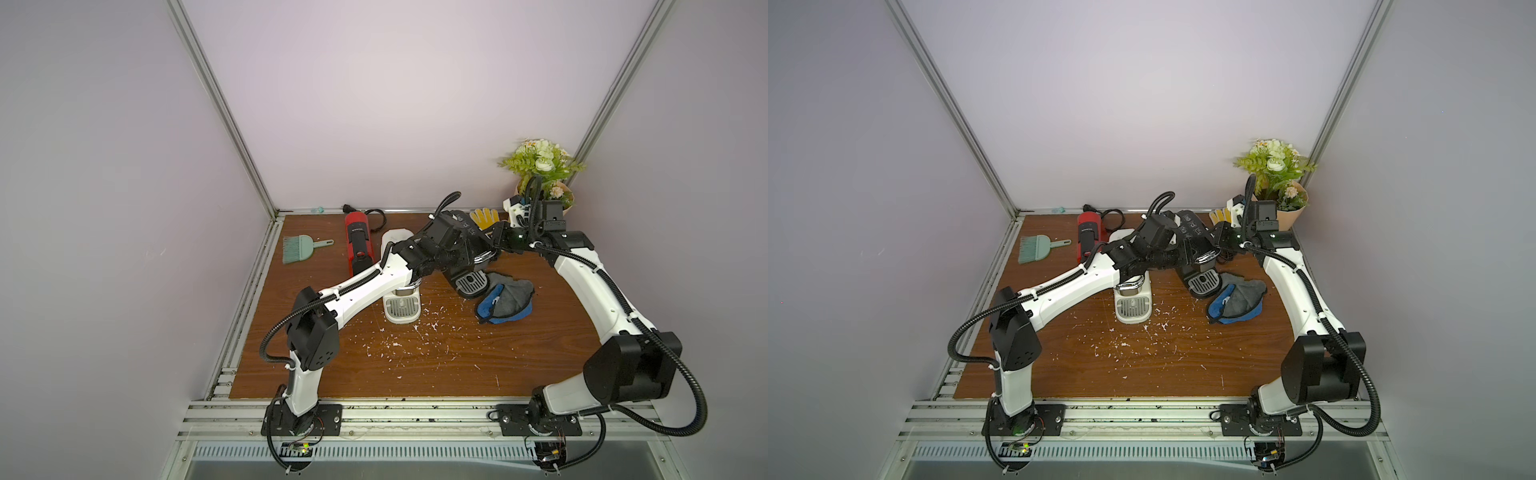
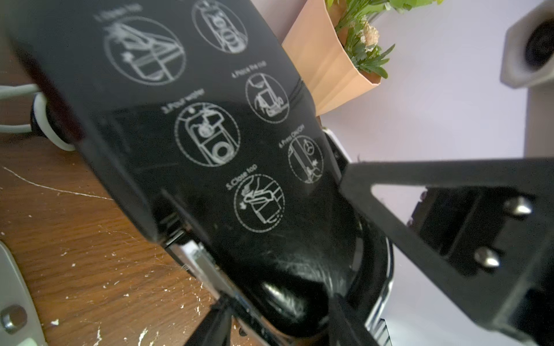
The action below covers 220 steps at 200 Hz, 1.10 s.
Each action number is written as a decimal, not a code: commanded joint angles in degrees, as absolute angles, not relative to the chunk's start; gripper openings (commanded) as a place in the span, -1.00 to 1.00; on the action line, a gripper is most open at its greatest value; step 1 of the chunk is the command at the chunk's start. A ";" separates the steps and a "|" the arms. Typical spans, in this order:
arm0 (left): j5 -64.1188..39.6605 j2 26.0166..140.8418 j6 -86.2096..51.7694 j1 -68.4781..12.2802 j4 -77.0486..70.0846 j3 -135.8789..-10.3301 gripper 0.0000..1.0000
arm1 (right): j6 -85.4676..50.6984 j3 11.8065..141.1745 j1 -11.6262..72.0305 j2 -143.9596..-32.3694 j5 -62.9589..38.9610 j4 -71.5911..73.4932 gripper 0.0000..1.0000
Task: Wipe the surface of a coffee machine
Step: Adjust the coffee machine at the center of the board.
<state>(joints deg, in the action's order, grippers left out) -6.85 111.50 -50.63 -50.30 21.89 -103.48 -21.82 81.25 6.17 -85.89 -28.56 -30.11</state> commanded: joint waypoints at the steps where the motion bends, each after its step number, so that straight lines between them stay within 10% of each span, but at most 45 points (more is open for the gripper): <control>1: -14.14 117.50 -46.79 -55.11 34.37 -99.26 0.05 | -19.92 82.29 7.24 -84.13 -36.53 -20.40 -0.32; 220: -12.01 123.67 -41.77 -47.10 41.26 -117.56 0.47 | -20.77 77.84 -1.66 -78.75 -28.66 -20.96 0.32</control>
<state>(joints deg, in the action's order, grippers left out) -14.28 122.30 -44.40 -47.81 28.56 -119.02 -20.62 78.70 0.49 -84.07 -31.27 -21.23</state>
